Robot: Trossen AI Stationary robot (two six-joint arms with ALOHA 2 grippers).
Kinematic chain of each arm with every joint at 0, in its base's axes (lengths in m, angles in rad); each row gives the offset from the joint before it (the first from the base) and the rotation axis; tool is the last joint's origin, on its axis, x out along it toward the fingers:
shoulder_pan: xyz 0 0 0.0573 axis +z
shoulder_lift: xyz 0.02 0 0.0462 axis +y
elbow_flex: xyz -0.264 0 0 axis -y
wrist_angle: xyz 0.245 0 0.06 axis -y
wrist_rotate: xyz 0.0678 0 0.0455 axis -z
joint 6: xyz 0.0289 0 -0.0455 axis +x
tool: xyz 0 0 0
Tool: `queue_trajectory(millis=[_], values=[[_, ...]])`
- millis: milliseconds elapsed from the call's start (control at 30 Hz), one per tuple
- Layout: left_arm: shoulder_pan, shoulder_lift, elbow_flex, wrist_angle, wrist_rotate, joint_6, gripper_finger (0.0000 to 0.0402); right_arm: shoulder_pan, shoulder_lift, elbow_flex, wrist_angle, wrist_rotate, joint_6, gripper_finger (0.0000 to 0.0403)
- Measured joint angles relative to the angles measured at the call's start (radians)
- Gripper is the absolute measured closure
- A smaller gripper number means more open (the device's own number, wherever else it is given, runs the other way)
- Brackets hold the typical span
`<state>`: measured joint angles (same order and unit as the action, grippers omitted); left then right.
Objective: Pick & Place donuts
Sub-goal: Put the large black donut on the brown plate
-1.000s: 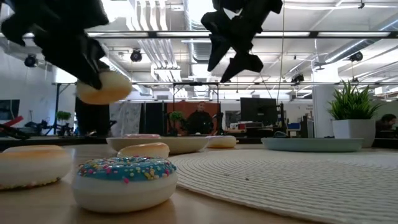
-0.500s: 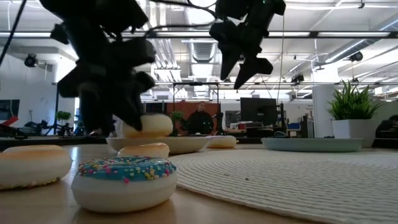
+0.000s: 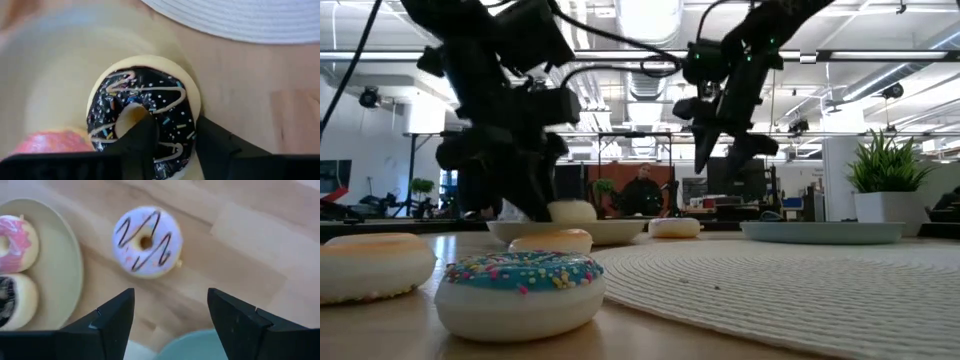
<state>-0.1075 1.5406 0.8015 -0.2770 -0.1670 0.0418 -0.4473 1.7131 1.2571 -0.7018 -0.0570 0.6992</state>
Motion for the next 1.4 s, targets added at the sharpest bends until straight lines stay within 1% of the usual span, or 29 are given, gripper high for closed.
queue_trajectory(millis=[133,267,367,467,600,667,733,833,867,967,1133,1267,1400], values=[[0.004,-0.064,0.004,-0.038,-0.078,-0.006,0.0279,-0.020,0.048,-0.015,0.072,-0.050,-0.009,0.0150],[0.027,-0.094,-0.001,-0.021,-0.088,0.010,0.0272,-0.017,0.132,0.020,0.096,-0.059,-0.024,0.0149],[0.052,-0.090,-0.005,-0.057,-0.058,-0.013,0.0271,-0.017,0.179,0.054,0.096,-0.040,-0.044,0.0149],[0.066,-0.080,-0.006,-0.045,0.008,-0.017,0.0271,-0.019,0.190,0.084,0.096,-0.038,-0.065,0.0149],[0.073,-0.053,-0.010,-0.037,0.020,0.000,0.0271,-0.014,0.186,0.111,0.095,-0.086,-0.079,0.0150],[0.075,-0.044,-0.010,-0.038,0.020,0.001,0.0271,-0.007,0.178,0.115,0.102,-0.124,-0.086,0.0147],[0.075,-0.043,-0.012,-0.039,0.018,0.000,0.0270,0.006,0.172,0.124,0.119,-0.208,-0.115,0.0145],[0.076,-0.054,-0.014,-0.043,0.002,0.000,0.0270,0.039,0.170,0.122,0.194,-0.357,-0.127,0.0148],[0.076,-0.058,-0.015,-0.047,0.002,0.000,0.0270,0.051,0.170,0.116,0.234,-0.392,-0.118,0.0152],[0.076,-0.080,-0.023,-0.055,0.001,-0.004,0.0271,0.078,0.180,0.105,0.328,-0.442,-0.045,0.0172],[0.078,-0.130,-0.038,-0.055,-0.001,-0.010,0.0271,0.094,0.231,0.084,0.596,-0.549,0.140,0.0216],[0.084,-0.167,-0.066,-0.044,-0.010,-0.018,0.0271,0.126,0.297,0.083,0.758,-0.578,0.273,0.0249],[0.089,-0.183,-0.091,-0.033,-0.009,-0.035,0.0271,0.158,0.355,0.084,0.854,-0.606,0.348,0.0264]])
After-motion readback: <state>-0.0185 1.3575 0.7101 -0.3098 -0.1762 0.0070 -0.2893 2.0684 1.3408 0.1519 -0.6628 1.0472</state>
